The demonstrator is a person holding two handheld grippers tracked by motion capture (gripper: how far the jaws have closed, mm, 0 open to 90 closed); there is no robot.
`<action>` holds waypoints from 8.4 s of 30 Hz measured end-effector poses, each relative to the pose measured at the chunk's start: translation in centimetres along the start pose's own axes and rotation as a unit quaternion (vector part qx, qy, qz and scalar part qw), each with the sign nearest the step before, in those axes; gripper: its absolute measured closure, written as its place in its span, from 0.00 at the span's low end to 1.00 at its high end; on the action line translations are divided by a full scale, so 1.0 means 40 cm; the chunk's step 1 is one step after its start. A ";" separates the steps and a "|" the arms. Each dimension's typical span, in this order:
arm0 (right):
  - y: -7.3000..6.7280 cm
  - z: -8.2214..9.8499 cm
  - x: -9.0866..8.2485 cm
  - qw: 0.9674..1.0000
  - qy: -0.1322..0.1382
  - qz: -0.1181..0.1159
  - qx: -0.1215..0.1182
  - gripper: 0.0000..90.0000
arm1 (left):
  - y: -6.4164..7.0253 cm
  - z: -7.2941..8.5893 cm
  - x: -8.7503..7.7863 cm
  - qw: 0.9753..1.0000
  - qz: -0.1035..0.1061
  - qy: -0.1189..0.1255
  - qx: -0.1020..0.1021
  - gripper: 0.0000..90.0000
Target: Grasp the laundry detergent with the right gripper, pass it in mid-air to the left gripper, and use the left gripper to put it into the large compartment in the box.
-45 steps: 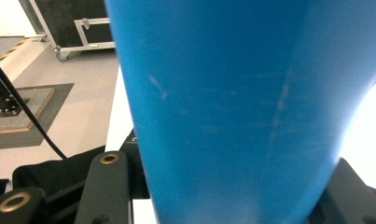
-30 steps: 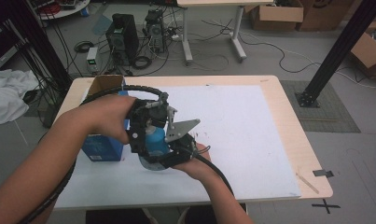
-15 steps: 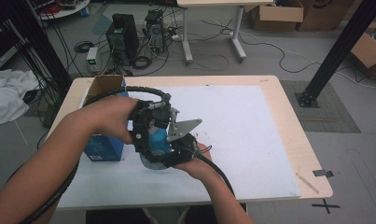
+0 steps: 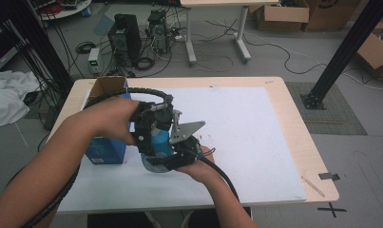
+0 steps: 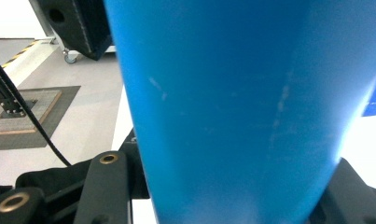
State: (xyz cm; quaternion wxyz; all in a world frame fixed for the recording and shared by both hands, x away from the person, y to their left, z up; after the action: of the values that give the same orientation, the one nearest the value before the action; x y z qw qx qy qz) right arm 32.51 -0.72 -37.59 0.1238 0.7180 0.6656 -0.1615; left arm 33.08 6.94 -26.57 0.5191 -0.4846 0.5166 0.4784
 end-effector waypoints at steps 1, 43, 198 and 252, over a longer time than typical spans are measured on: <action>0.000 0.000 0.000 1.000 0.001 0.000 -0.001 0.52 | 0.001 0.000 0.000 1.000 0.003 0.000 0.001 0.31; -0.003 -0.002 0.003 1.000 0.017 -0.011 0.001 0.51 | 0.006 -0.011 -0.011 1.000 0.003 -0.009 -0.014 0.44; 0.048 0.043 -0.371 0.922 -0.385 0.030 0.002 0.00 | -0.214 0.465 0.145 0.719 0.000 0.001 -0.695 0.35; 0.047 0.019 -0.380 0.926 -0.377 0.033 0.000 0.00 | -0.206 0.445 -0.090 0.745 -0.039 0.013 -0.665 0.08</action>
State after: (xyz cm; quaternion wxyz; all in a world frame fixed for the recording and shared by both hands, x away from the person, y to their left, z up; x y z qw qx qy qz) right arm 33.41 -15.11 -32.33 0.3709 0.6260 0.5457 -0.4157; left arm 42.55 24.10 -22.94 0.0767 -0.7331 0.0541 0.6737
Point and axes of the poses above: each handheld gripper's, and its own axes: x roughly forward along the jaws, z roughly out of its underside, y roughly to its right, the point moved 4 cm from there along x, roughly forward along the jaws
